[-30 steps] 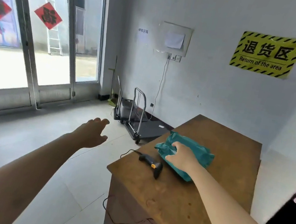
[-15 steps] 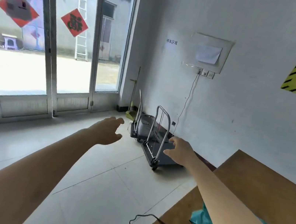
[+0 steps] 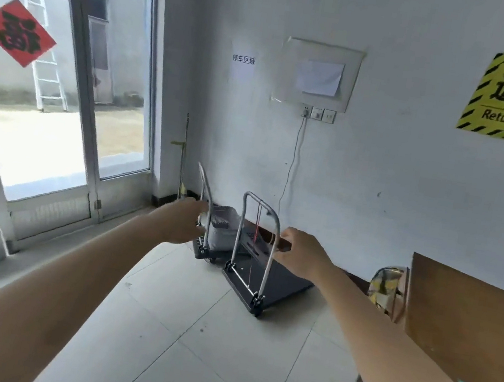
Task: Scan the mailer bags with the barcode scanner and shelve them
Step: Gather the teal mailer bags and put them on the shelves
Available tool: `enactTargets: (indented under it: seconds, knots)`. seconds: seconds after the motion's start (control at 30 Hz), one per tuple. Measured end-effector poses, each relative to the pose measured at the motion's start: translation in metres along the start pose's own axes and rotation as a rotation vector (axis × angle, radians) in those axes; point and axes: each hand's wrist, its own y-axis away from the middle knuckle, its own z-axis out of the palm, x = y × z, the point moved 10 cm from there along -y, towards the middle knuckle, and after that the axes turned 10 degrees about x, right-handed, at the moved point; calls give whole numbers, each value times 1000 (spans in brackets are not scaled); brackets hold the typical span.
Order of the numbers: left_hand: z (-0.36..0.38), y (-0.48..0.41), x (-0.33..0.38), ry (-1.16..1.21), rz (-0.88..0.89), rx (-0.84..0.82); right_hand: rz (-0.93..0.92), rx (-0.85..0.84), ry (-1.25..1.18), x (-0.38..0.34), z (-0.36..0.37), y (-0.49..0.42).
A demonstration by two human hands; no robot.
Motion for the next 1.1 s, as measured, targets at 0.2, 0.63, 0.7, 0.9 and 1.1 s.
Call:
enactTargets:
  seconds: [0.2, 0.63, 0.7, 0.9, 1.1]
  knots:
    - [63, -134, 94, 138, 254, -51, 253, 127, 77, 106, -34, -47]
    - [182, -195, 440, 369, 945, -348, 971, 366, 190, 327, -133, 77]
    - [201, -181, 484, 372, 1042, -396, 1114, 430, 178, 346, -139, 115]
    - [264, -116, 584, 396, 1341, -595, 1523, 739, 110, 395, -130, 223]
    - [329, -77, 612, 257, 1518, -798, 1943, 1088, -74, 409, -65, 292]
